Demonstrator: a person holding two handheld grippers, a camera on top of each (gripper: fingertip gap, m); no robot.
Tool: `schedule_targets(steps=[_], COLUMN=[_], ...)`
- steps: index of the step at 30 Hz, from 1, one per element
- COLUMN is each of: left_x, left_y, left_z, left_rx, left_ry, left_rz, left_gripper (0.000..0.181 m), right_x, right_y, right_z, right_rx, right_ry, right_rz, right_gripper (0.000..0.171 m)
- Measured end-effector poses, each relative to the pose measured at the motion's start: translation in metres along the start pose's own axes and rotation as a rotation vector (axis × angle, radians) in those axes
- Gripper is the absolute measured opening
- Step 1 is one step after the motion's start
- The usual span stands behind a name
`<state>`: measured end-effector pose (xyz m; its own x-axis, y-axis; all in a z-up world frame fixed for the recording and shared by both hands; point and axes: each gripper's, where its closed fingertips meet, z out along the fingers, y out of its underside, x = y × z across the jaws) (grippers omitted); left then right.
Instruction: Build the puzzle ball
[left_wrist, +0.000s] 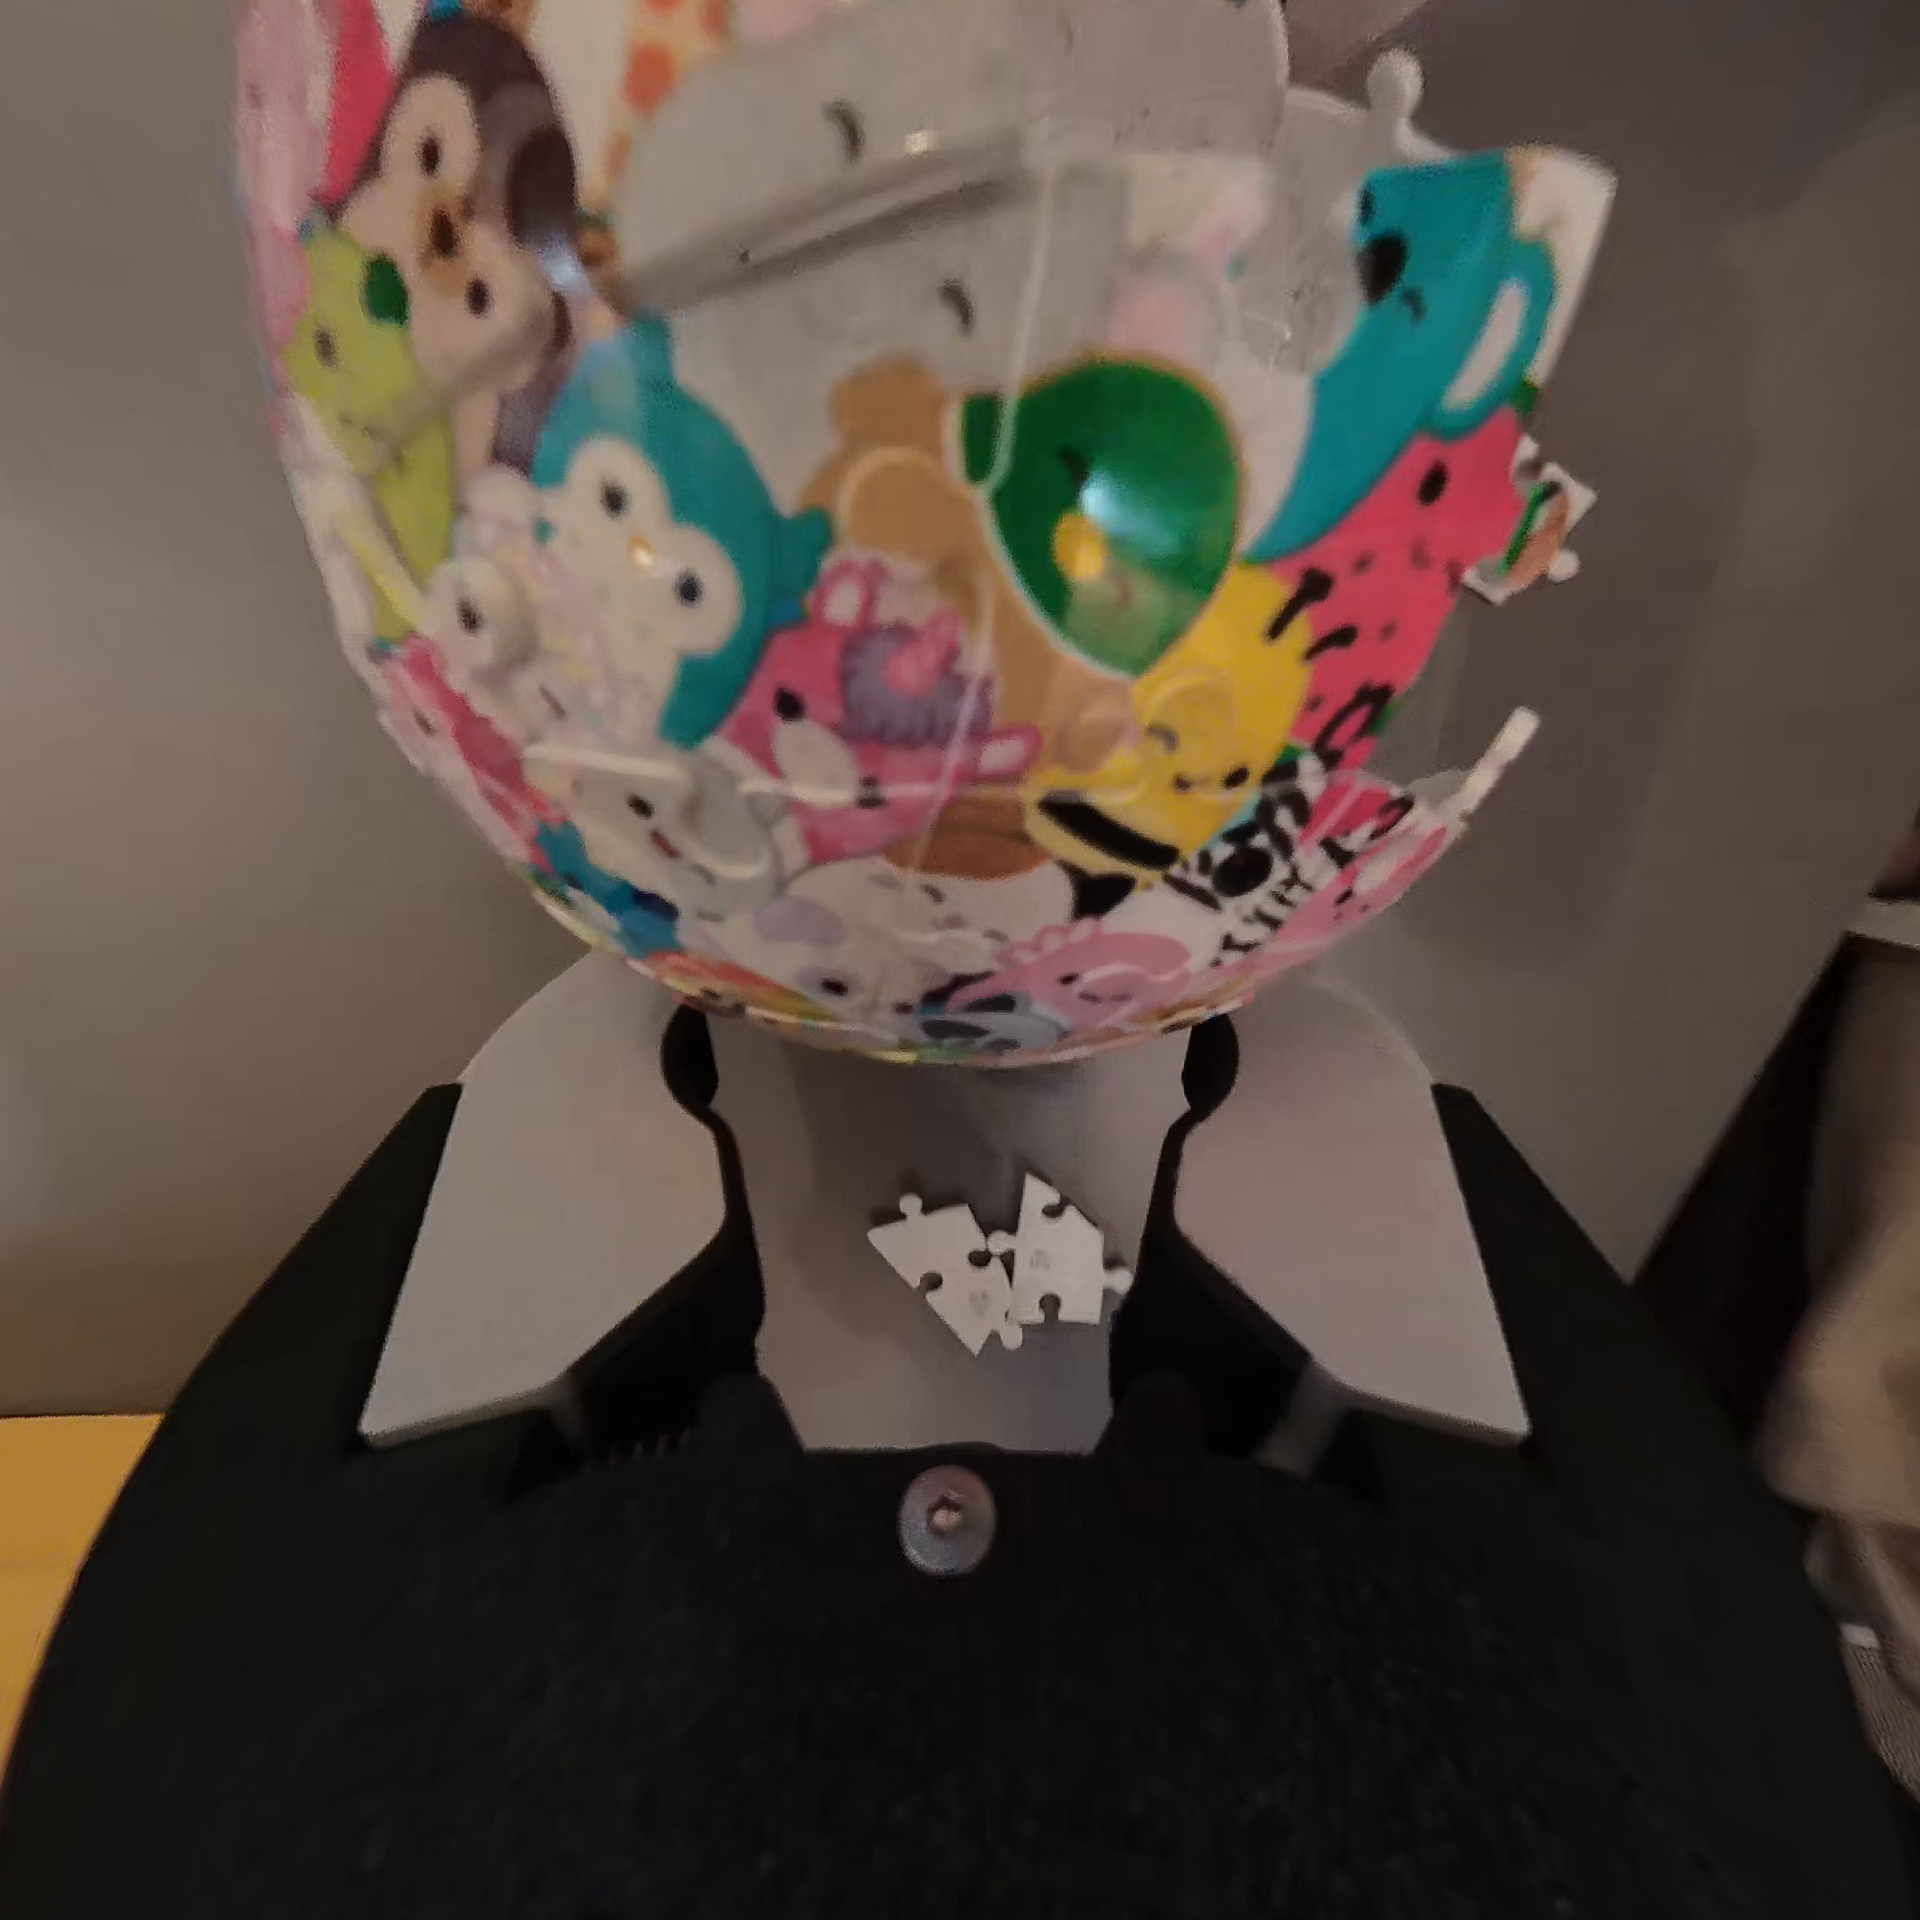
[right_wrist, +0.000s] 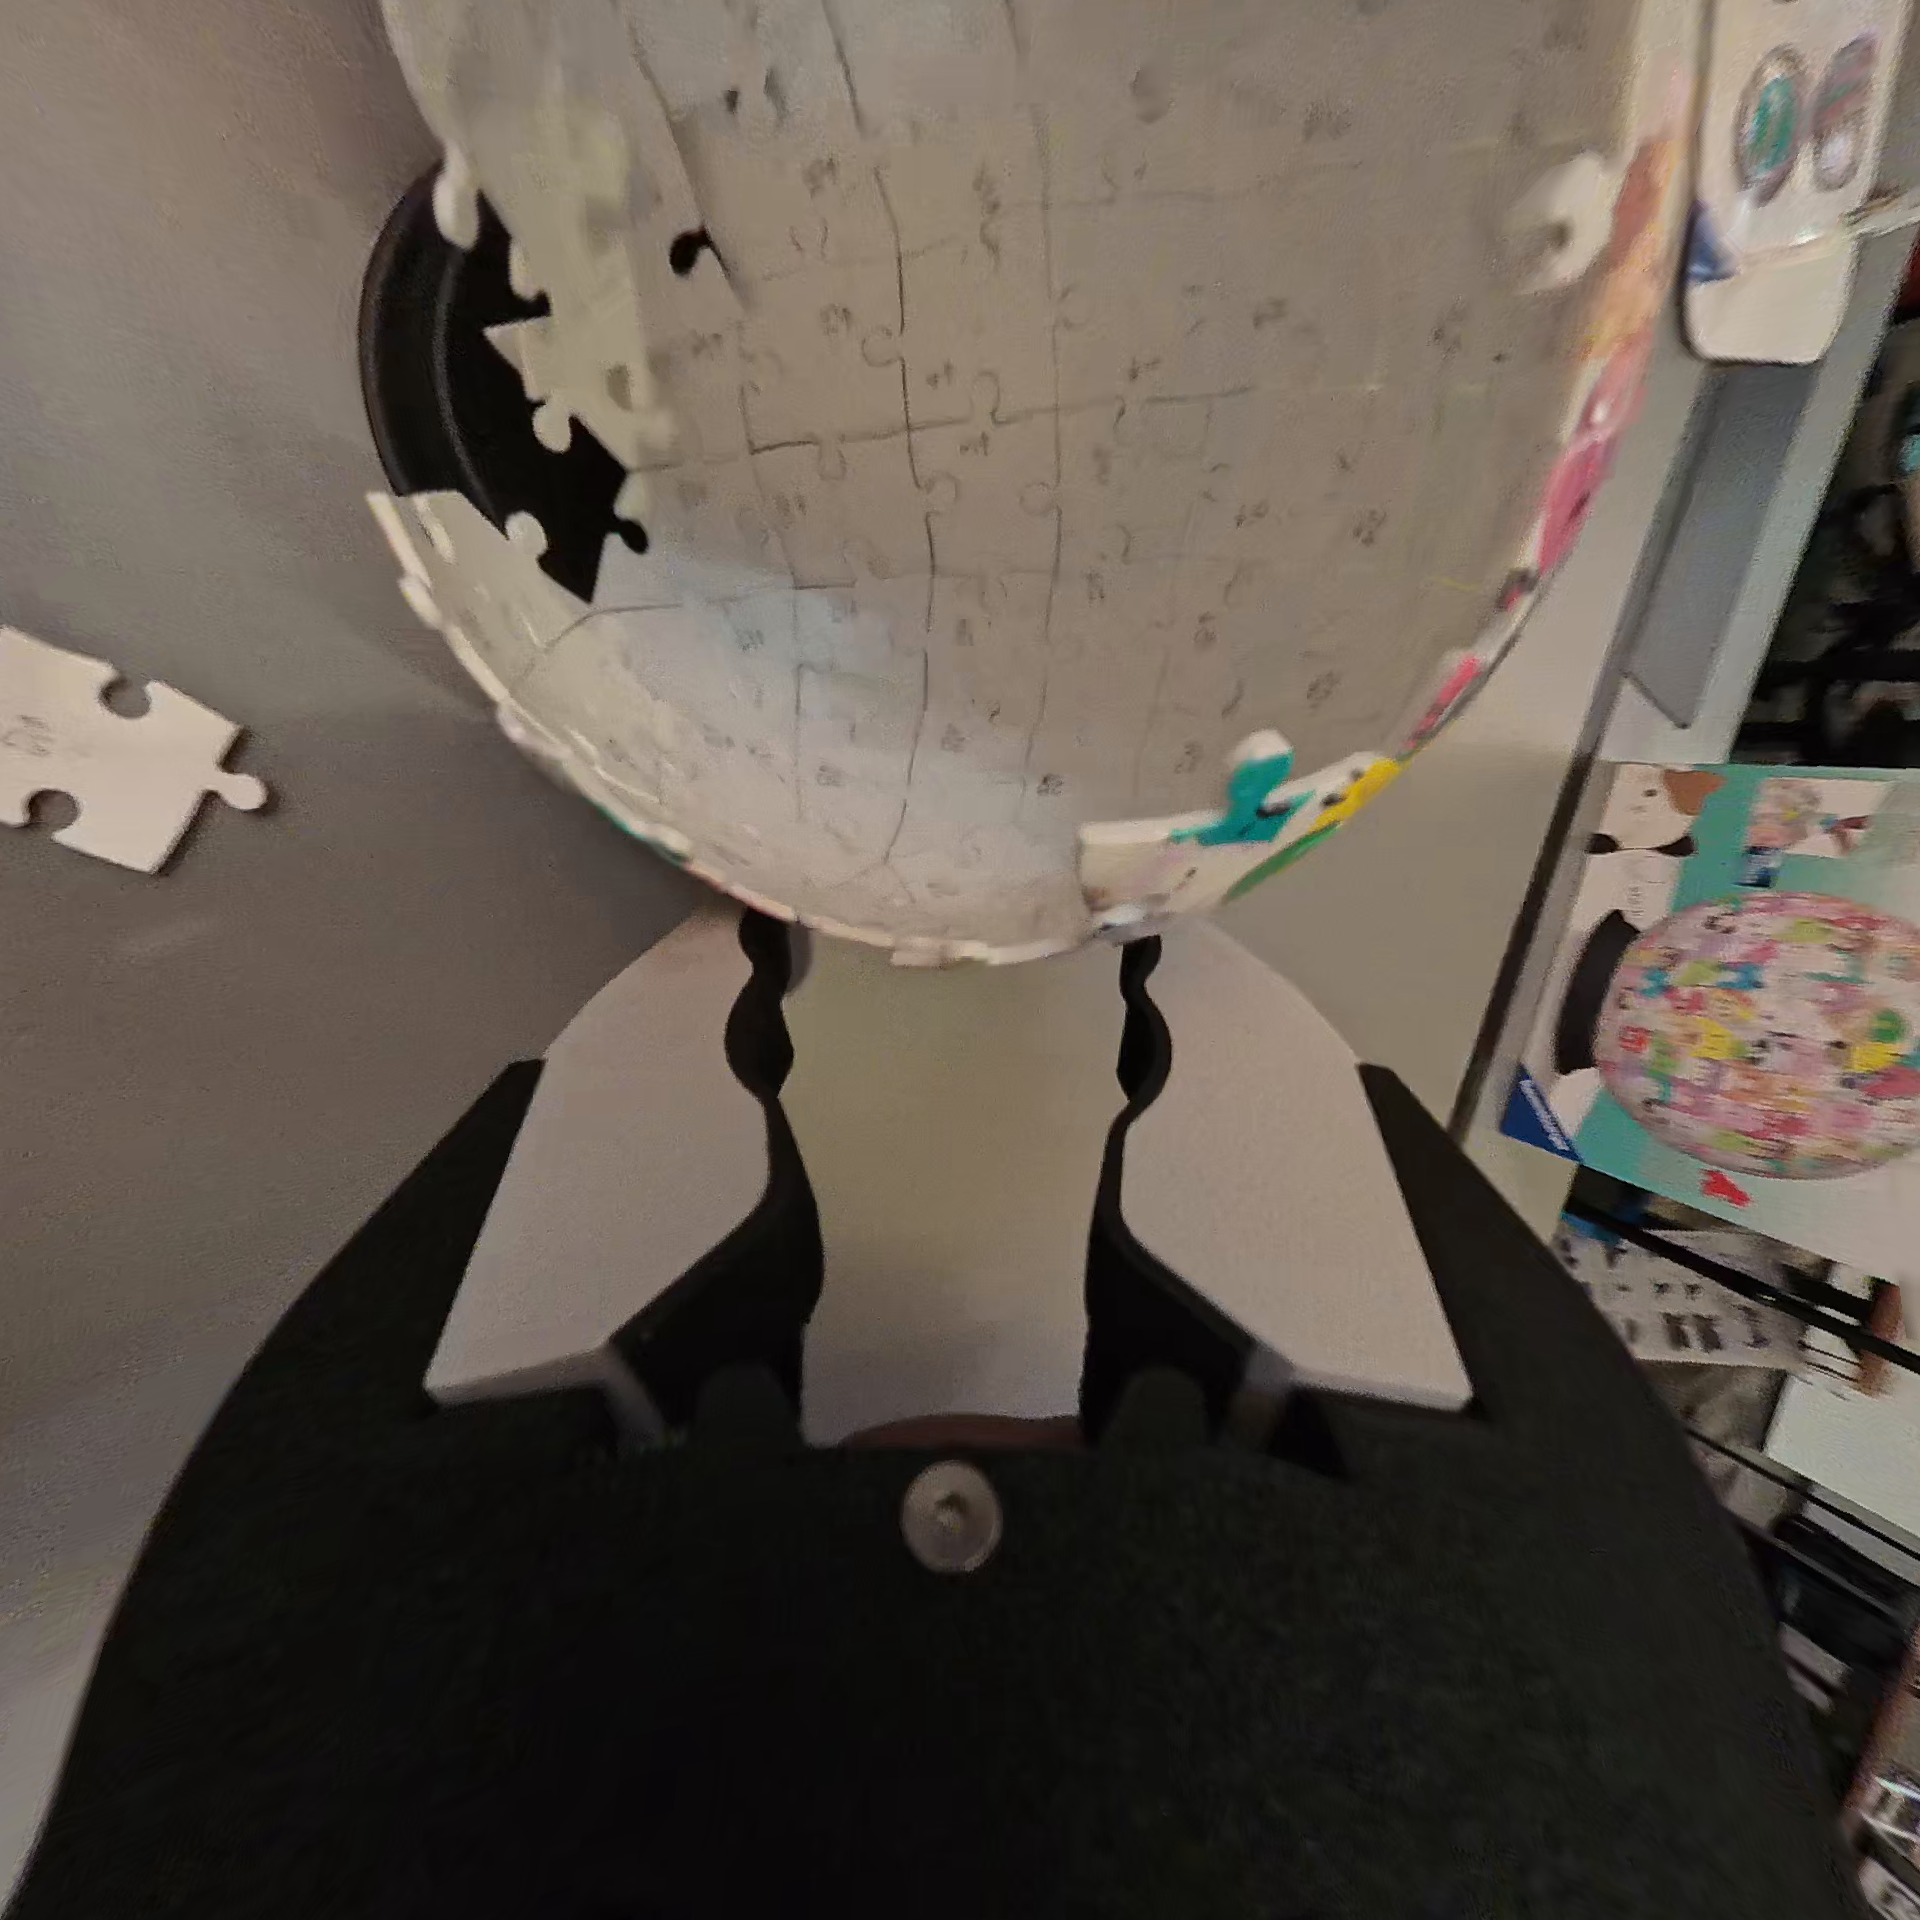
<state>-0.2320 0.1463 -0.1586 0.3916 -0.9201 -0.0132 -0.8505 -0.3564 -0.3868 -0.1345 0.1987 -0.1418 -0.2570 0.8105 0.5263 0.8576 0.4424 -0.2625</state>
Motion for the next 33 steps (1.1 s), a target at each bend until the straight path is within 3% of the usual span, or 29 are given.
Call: schedule_targets(steps=[5,9,19,24,27,29,33], left_x=[0.003,0.006,0.011,0.012,0.017,0.022,0.026], left_y=[0.004,0.009,0.008,0.016,0.020,0.020,0.021], left_z=[0.001,0.002,0.000,-0.001,-0.004,-0.006,-0.009], left_rx=[0.122,0.170,0.200,0.209,0.238,0.245,0.260], left_ry=[-0.078,-0.129,-0.129,-0.106,-0.080,-0.051,-0.014], left_rz=[-0.025,-0.027,-0.020,-0.057,-0.083,-0.092,-0.091], left_gripper=[0.090,0.091,0.091,0.092,0.089,0.090,0.092], right_x=[0.007,0.002,-0.001,-0.013,-0.055,-0.087,-0.110], right_y=[-0.005,-0.012,-0.005,0.018,-0.012,-0.052,-0.082], right_z=[0.000,0.002,-0.006,-0.046,-0.071,-0.063,-0.013], right_rx=[-0.023,-0.016,0.051,0.024,0.201,0.317,0.231], right_ry=[0.168,0.207,0.228,0.322,0.242,0.135,0.083], right_rz=[-0.110,-0.114,0.030,0.189,0.337,0.361,0.296], right_gripper=[0.063,0.062,0.063,0.062,0.048,0.051,0.064])
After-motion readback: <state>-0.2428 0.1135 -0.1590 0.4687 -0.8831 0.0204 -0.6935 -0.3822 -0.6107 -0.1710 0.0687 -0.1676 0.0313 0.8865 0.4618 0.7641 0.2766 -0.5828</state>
